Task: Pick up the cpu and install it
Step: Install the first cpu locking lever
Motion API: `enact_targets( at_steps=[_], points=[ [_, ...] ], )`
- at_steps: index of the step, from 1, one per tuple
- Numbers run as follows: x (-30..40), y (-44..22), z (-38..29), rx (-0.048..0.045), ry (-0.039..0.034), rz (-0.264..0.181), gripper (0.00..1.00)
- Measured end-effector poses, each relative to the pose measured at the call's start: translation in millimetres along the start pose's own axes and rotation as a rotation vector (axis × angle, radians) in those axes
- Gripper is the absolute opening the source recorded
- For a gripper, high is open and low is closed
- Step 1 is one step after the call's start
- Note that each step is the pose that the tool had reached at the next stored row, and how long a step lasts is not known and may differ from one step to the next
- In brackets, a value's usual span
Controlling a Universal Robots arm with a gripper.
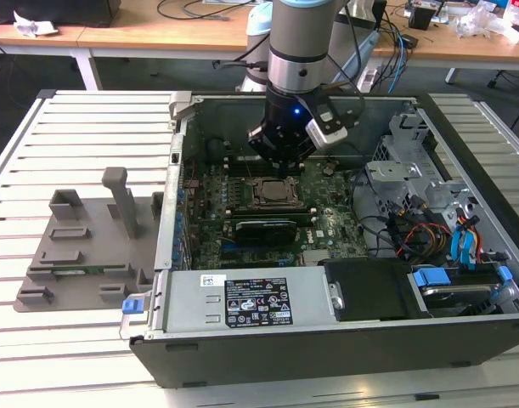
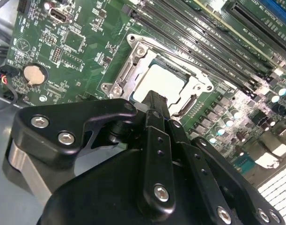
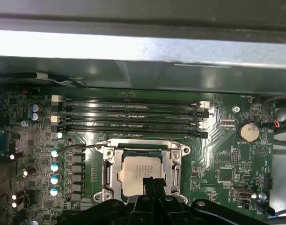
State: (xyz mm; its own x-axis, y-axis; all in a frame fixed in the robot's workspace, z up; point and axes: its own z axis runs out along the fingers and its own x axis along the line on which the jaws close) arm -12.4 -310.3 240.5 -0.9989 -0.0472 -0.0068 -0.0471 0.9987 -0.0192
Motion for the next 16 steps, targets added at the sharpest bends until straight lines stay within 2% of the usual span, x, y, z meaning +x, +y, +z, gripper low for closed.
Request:
enact_targets(
  at_steps=[5, 16],
  points=[
    [0.0, 0.0, -0.5, 0.0013, 0.0001, -0.007, 0.11],
    [-0.1, -0.3, -17.5, 0.001, -0.0002, -0.007, 0.11]
  ],
)
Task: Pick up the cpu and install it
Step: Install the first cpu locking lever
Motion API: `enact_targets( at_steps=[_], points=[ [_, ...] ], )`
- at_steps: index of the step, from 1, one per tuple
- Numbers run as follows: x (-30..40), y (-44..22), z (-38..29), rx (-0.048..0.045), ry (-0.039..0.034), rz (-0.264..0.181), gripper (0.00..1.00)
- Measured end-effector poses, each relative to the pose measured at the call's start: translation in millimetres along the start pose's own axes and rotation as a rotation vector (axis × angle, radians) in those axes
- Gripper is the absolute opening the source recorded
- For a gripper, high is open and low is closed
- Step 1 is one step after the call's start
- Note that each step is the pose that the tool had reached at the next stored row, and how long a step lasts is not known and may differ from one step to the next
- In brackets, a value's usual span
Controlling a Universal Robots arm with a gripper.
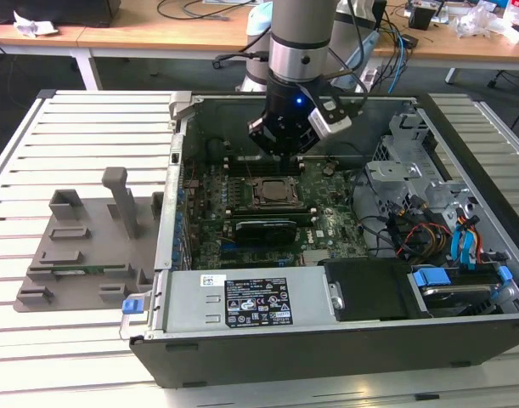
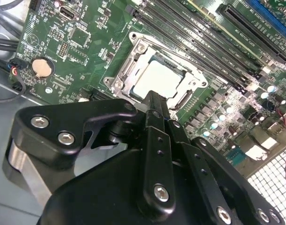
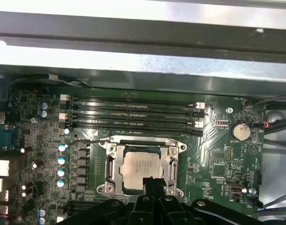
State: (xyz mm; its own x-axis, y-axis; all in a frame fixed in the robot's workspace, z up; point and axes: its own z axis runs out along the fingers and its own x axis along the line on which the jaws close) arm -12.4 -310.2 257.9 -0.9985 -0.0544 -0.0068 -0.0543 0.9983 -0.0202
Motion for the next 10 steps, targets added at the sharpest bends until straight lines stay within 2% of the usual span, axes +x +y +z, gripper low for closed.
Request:
enact_targets(
  at_steps=[10],
  points=[
    [0.0, -0.1, -3.5, 0.0001, 0.0001, 0.0, 0.11]
  ],
)
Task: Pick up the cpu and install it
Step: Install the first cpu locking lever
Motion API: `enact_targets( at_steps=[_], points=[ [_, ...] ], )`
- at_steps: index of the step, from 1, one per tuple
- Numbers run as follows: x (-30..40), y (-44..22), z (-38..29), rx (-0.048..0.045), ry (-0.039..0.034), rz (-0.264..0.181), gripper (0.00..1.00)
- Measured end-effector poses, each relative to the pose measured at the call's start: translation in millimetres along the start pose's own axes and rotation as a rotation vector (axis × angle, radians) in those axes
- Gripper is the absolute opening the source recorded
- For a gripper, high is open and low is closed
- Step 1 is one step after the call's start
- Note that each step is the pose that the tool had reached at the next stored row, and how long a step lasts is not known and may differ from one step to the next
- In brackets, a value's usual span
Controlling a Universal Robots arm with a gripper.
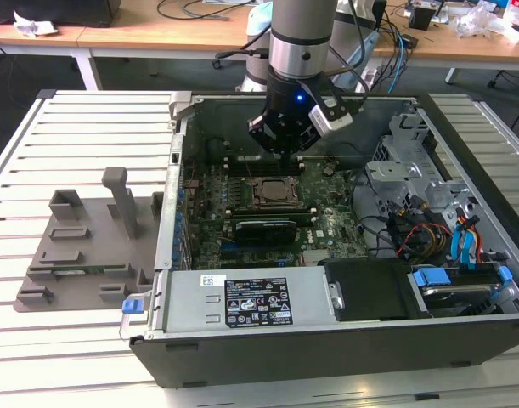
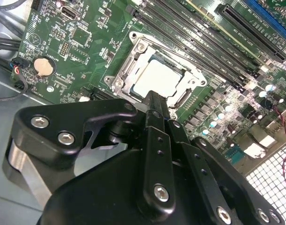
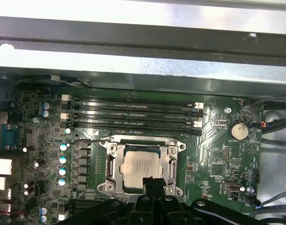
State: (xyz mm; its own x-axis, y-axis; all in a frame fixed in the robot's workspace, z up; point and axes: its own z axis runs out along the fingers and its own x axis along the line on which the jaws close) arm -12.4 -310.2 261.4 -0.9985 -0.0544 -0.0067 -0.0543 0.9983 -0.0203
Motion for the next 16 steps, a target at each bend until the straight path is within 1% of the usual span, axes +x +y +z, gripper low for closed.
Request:
enact_targets(
  at_steps=[4, 6, 7, 9, 10, 12, 16],
  points=[
    [0.0, 0.0, -0.1, 0.0001, 0.0, 0.0, 0.11],
    [4.6, 0.2, -0.2, 0.0002, 0.0001, 0.0, 0.11],
    [11.0, 0.6, -0.2, 0.0, 0.0, 0.0, 0.11],
    [15.4, 0.8, -0.2, 0.0001, 0.0, 0.0, 0.11],
    [18.8, 1.0, -0.2, 0.0, 0.0, 0.0, 0.11],
    [22.1, 1.4, -0.3, 0.0001, 0.0, 0.0, 0.11],
    [23.9, 2.4, -0.3, 0.0002, 0.0, 0.0, 0.11]
  ],
)
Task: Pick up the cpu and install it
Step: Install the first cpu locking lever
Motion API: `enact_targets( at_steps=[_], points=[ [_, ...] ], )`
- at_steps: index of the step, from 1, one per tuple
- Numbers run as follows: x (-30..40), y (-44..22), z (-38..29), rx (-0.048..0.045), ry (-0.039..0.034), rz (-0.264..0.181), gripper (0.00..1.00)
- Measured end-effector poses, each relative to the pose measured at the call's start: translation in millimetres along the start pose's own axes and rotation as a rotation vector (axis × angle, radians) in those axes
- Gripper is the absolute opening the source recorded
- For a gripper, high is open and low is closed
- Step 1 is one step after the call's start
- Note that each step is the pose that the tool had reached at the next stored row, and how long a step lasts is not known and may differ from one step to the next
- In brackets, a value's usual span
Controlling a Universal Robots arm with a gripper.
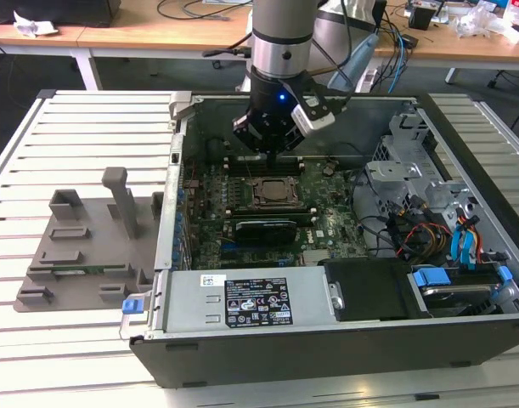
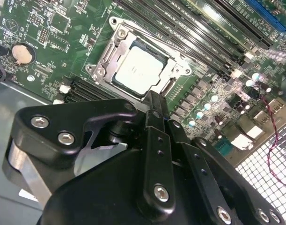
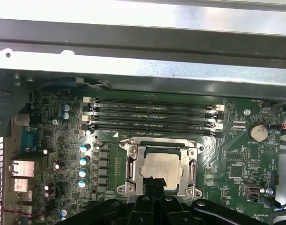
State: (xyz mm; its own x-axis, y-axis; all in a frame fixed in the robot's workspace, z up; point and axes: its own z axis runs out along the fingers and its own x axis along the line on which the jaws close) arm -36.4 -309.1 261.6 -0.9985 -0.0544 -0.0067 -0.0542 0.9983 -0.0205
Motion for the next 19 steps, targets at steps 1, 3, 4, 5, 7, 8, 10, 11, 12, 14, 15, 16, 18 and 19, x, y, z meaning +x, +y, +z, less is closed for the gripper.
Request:
enact_targets(
  at_steps=[1, 3, 4, 5, 7, 8, 10, 11, 12, 14, 15, 16, 18, 19],
  points=[
    [0.8, 0.4, 0.0, -0.0001, 0.0, 0.0, 0.11],
    [1.9, 0.9, 0.0, -0.0001, -0.0001, 0.0, 0.11],
    [3.3, 1.2, 0.0, -0.0001, -0.0001, 0.0, 0.11],
    [4.1, 1.4, 0.0, -0.0002, -0.0001, 0.0, 0.11],
    [6.3, 1.5, 0.1, -0.0002, -0.0001, 0.0, 0.11],
    [7.4, 1.6, 0.0, -0.0001, -0.0001, 0.0, 0.11],
    [11.9, 2.2, 0.0, -0.0001, -0.0001, 0.0, 0.11],
    [12.6, 2.3, 0.0, -0.0001, -0.0001, 0.0, 0.11],
    [14.7, 3.1, -0.1, 0.0, 0.0001, 0.0, 0.11],
    [18.0, 5.9, 0.0, 0.0, 0.0, 0.0, 0.11],
    [18.4, 7.0, 0.0, -0.0001, -0.0001, 0.0, 0.11],
    [19.4, 8.6, 0.0, -0.0002, -0.0001, 0.0, 0.11],
    [22.3, 9.8, 0.0, -0.0003, -0.0002, 0.0, 0.11],
    [23.4, 9.8, 0.0, -0.0002, -0.0002, 0.0, 0.11]
  ],
)
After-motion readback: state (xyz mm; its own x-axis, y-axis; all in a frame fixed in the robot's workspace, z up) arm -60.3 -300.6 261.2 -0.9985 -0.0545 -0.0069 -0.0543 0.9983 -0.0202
